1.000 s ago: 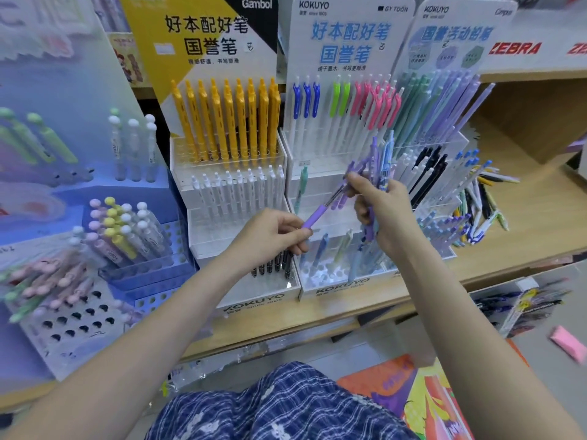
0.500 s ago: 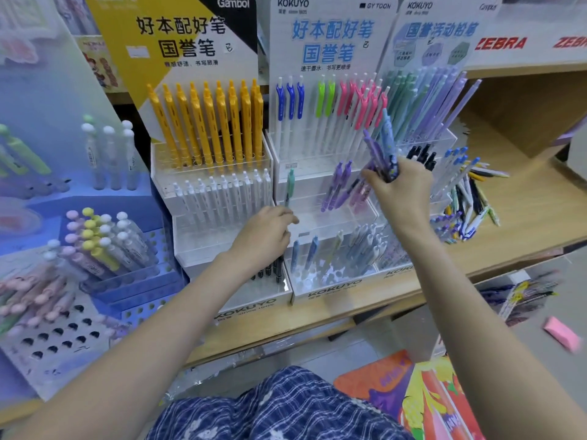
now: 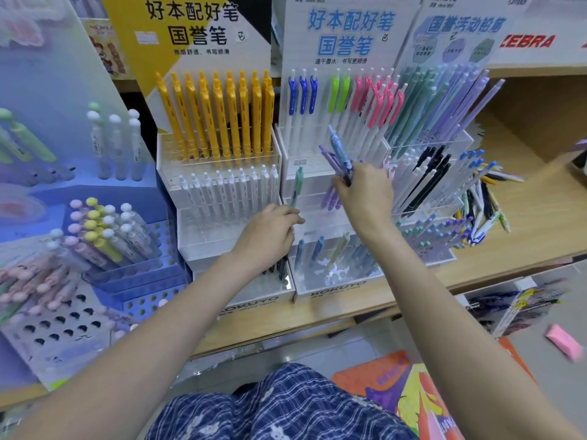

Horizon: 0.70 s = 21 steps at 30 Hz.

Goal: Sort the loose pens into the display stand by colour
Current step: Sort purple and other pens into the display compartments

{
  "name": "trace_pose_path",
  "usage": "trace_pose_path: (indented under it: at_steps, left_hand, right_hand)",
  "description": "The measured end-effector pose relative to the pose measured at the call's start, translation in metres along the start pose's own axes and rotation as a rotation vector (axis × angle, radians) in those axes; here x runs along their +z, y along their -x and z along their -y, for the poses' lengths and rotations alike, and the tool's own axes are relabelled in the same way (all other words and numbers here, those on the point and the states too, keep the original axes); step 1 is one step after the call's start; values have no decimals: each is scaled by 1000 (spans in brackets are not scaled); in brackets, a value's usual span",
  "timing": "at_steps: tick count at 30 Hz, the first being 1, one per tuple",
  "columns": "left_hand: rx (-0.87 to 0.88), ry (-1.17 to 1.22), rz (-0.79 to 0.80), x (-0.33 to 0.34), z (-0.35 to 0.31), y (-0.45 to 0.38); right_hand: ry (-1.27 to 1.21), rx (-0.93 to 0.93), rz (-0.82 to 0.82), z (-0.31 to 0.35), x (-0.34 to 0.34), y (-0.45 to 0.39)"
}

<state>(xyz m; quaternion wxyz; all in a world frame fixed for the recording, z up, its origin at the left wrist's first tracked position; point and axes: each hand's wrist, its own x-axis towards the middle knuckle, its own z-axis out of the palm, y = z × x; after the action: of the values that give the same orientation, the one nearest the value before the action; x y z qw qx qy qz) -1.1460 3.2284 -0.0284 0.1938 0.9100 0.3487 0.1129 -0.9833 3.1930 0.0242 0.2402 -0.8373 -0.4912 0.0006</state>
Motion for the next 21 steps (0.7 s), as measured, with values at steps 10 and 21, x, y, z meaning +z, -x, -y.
trace_pose_path:
  at_steps: [10, 21]
  left_hand:
    - [-88, 268, 11, -16, -2, -5]
    - [-286, 1285, -227, -67, -33, -15]
  right_hand:
    - [-218, 41, 97, -7, -5, 10]
    - [-260, -117, 536, -10, -24, 50]
